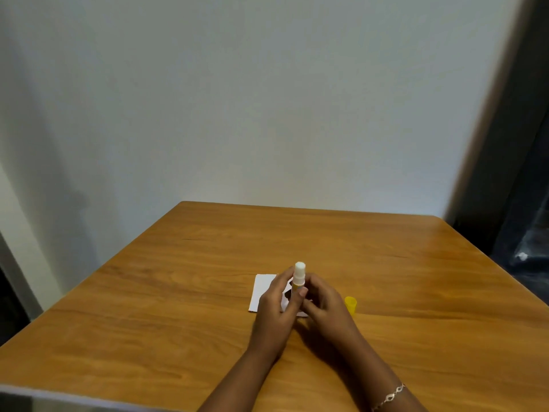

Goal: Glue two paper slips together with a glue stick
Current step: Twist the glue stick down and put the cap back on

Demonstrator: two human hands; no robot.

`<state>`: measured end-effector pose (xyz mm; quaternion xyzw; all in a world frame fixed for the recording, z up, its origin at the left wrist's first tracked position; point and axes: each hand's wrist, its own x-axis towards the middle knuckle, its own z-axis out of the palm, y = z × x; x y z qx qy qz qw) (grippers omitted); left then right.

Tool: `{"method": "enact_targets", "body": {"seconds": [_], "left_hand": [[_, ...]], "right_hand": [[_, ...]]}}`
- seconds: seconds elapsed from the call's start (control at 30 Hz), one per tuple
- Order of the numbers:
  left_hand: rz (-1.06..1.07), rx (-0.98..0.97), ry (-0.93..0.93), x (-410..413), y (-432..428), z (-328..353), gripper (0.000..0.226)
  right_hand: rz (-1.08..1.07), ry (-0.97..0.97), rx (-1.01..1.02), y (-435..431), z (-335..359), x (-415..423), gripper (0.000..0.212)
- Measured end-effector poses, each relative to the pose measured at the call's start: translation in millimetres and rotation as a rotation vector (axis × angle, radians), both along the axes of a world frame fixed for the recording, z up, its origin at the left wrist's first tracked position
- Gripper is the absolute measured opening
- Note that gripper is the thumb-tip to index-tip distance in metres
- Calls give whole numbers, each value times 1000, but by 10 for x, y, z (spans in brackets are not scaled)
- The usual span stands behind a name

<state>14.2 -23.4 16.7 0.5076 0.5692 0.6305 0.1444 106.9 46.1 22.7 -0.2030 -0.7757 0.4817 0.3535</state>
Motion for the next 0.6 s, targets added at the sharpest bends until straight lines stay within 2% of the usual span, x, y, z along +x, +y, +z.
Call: {"method": "enact_targets", "body": {"seconds": [0.07,0.13,0.37,0.47,0.6], "left_hand": [[-21,16,-81,-16,-19,9,28],[-35,22,-134,-16,-32,28,20],[-20,65,-278,-73,9,-2,31],[-18,67,-336,-69,25,-23,35],[-25,83,-414,-68,36,-20,22]], "right_hand": [[15,-43,12,-7,-50,-6,28],[54,-93,21,-15,-62,1,38],[64,-92,36,-52,-90,-25,48],[80,-96,105,-117,-63,-49,52],[28,-63,183,-149,-30,-53,51]]}}
